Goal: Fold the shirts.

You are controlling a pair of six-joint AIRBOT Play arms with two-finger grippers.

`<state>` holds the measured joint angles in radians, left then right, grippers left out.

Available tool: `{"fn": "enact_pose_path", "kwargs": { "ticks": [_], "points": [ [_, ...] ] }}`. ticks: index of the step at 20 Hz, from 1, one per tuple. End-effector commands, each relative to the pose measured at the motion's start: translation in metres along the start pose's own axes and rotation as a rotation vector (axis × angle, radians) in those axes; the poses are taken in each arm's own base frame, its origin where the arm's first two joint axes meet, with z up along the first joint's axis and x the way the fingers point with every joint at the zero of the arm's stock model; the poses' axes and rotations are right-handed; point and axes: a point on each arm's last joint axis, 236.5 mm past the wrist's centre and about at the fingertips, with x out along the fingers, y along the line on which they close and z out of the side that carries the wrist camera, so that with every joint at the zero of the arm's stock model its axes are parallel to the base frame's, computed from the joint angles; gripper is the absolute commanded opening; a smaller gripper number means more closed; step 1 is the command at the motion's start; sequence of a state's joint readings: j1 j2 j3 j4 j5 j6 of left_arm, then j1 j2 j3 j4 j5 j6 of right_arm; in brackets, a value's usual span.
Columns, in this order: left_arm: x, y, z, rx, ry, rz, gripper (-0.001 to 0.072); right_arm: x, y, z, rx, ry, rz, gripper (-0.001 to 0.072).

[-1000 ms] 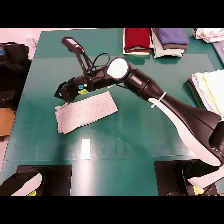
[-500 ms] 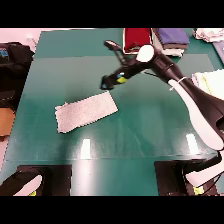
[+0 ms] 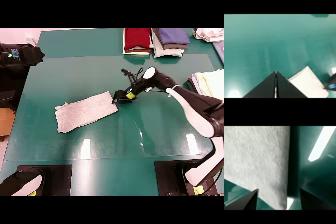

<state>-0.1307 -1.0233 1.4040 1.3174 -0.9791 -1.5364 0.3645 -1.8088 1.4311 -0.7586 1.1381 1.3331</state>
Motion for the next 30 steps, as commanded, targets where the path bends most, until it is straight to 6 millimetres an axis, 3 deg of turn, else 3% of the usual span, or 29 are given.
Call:
{"fn": "enact_pose_path", "kwargs": {
  "ticks": [1,3,4,7,9,10,13,16,18,22,25,27,30],
  "points": [
    [0.007,-0.006,-0.003,-0.021,0.016,-0.03,0.0025,0.039,0.025,0.006,0.013,0.011,0.082,0.0565],
    [0.007,-0.006,-0.003,-0.006,0.015,-0.032,0.0025,0.056,0.041,0.015,-0.032,0.009,0.094,0.0497],
    [0.007,-0.007,-0.003,-0.008,0.016,-0.033,0.0025,0.064,0.049,0.022,-0.058,-0.005,0.096,0.041],
    [0.006,-0.013,-0.003,-0.025,0.015,-0.06,0.0025,0.072,0.072,0.049,-0.124,-0.078,0.104,0.0012],
    [0.006,-0.017,-0.003,-0.03,0.013,-0.079,0.0025,0.055,0.088,0.072,-0.167,-0.15,0.113,0.0013],
    [0.006,-0.02,-0.003,-0.038,0.014,-0.09,0.0025,0.037,0.091,0.085,-0.192,-0.192,0.103,0.0012],
    [0.006,-0.028,-0.005,-0.037,0.021,-0.111,0.0024,-0.046,0.065,0.123,-0.235,-0.319,-0.03,0.0013],
    [0.007,-0.064,-0.007,0.036,0.012,-0.178,0.0024,-0.156,0.007,0.139,-0.192,-0.441,-0.221,0.0013],
    [0.006,-0.096,-0.005,0.076,-0.015,-0.238,0.0025,-0.239,-0.042,0.135,-0.125,-0.529,-0.353,0.0012],
    [0.001,-0.137,-0.006,0.116,-0.042,-0.319,0.0025,-0.386,-0.135,0.095,0.072,-0.713,-0.531,0.0012],
    [-0.002,-0.15,-0.01,0.129,-0.041,-0.347,0.0025,-0.471,-0.204,0.049,0.244,-0.832,-0.617,0.0012],
    [-0.003,-0.152,-0.01,0.1,-0.034,-0.356,0.0025,-0.51,-0.243,0.018,0.344,-0.889,-0.657,0.0012],
    [-0.003,-0.152,-0.01,0.068,-0.028,-0.356,0.0025,-0.548,-0.274,-0.014,0.43,-0.958,-0.703,0.0012]
  ]
}}
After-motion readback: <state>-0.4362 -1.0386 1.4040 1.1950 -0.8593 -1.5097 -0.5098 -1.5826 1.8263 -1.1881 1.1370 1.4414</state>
